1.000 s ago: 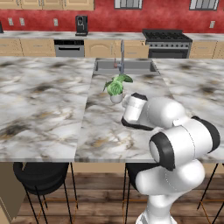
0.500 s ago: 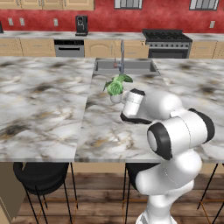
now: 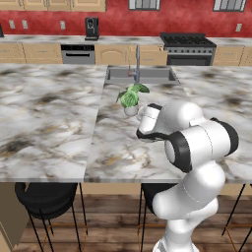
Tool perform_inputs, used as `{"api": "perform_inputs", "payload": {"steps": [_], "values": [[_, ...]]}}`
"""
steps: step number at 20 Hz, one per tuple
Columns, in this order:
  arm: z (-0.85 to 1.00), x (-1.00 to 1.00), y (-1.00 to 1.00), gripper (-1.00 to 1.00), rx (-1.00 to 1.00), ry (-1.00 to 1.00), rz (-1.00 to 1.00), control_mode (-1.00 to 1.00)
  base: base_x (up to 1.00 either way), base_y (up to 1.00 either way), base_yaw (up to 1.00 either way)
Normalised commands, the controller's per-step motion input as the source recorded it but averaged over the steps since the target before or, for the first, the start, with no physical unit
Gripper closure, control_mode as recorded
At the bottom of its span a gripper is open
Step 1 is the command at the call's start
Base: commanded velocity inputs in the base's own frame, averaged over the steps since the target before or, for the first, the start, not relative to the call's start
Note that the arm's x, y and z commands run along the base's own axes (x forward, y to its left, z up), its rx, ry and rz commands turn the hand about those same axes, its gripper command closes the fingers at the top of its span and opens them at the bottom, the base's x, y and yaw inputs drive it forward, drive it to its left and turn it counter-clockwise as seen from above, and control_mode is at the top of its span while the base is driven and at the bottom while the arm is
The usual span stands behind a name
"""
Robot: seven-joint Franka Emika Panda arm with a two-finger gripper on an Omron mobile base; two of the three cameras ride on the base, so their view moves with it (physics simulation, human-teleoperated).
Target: Take a straw from the drawer in front and place it inside the glass cup on the dining counter.
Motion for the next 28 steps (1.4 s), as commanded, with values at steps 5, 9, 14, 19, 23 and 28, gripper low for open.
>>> {"api": "perform_inputs", "payload": {"steps": [5,9,14,19,23,28], "values": [[-0.19,0.19,-0.12,1.0,-0.02,-0.02,0.0,-1.0,0.0,0.0,0.0],[-0.22,0.25,-0.05,1.0,-0.03,-0.01,0.0,-1.0,0.0,0.0,0.0],[-0.45,0.06,0.0,1.0,-0.03,-0.02,0.0,-1.0,0.0,0.0,0.0],[-0.39,0.04,0.0,1.0,-0.04,-0.06,0.0,-1.0,0.0,0.0,0.0],[-0.34,0.08,0.0,1.0,-0.06,-0.07,0.0,-1.0,0.0,0.0,0.0],[-0.45,0.15,0.0,1.0,-0.08,-0.08,0.0,-1.0,0.0,0.0,0.0]]}}
